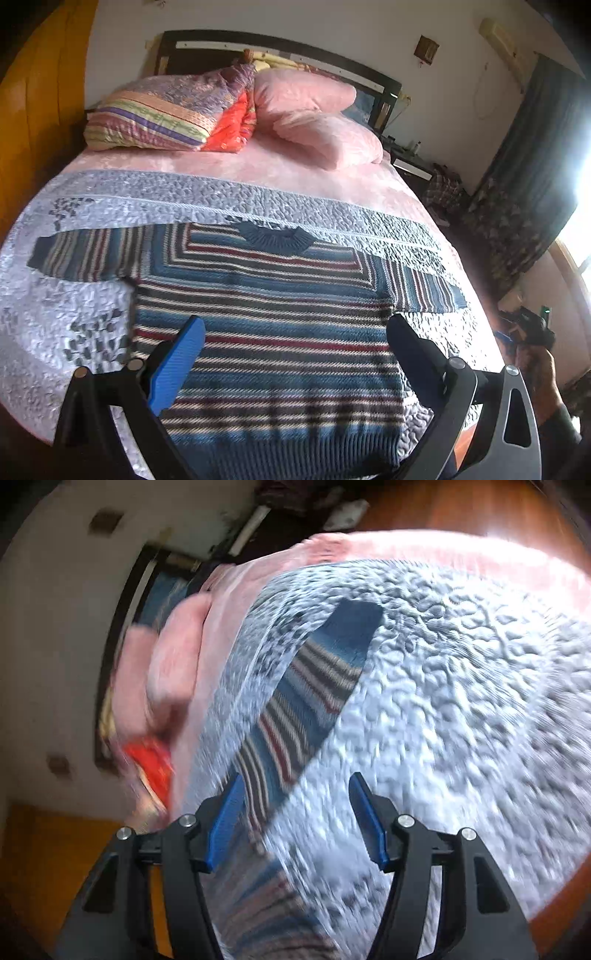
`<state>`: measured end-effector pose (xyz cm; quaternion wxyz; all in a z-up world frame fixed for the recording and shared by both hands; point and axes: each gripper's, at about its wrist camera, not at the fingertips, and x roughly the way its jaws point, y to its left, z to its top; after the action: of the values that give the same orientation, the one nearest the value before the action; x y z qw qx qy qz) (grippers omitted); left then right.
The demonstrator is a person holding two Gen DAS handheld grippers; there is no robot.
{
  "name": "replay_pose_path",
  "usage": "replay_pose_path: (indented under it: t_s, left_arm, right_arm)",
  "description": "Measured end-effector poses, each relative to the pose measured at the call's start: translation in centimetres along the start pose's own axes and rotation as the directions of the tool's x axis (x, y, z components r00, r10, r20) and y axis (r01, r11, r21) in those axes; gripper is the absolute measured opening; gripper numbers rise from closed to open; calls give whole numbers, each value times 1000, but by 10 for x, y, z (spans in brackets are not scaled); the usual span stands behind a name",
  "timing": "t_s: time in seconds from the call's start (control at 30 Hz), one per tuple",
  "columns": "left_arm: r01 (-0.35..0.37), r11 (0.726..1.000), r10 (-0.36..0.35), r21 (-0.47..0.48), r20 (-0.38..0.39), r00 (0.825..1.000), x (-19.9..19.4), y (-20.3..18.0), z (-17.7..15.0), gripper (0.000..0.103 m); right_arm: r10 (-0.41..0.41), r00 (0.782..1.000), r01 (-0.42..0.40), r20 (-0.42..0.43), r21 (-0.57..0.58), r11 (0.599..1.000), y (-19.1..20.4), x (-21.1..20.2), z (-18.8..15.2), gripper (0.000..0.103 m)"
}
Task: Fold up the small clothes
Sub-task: 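Reach down and grasp one sweater sleeve cuff with the right gripper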
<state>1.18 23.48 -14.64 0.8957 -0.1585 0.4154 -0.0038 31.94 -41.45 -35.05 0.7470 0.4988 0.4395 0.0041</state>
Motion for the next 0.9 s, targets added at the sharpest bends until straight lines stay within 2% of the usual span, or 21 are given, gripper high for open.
replay_pose_path:
  t_s: [0.2,0.33,0.57,0.77,0.87,0.9]
  left_arm:
    - [-24,999,22,-24,-65,998,48,-6,4,99]
    - [-37,999,34,-31,-86,996,69,-7,2,99]
    - [-88,993,75,-83,-152,986,99,8,-6,99]
    - [-88,988,68,-129,-153,986,105,19,-6,99]
    - [-69,984,49,-165,-127,991,102,25,-5,99]
    - [-69,983,48,-171,-123,991,102,27,-4,99]
  right_arm:
    - [36,998,-43,52,156,987,-49,56,80,58]
    - [67,996,-80,66,219,972,-71,94,115,49]
    - [0,999,-10,49,211,977,-78,136,135,49]
    - [-6,998,-7,63,201,980,-75,153,145,49]
    - [2,997,-19,77,219,975,-77,154,146,44]
    - [1,997,-19,81,223,975,-79,154,146,39]
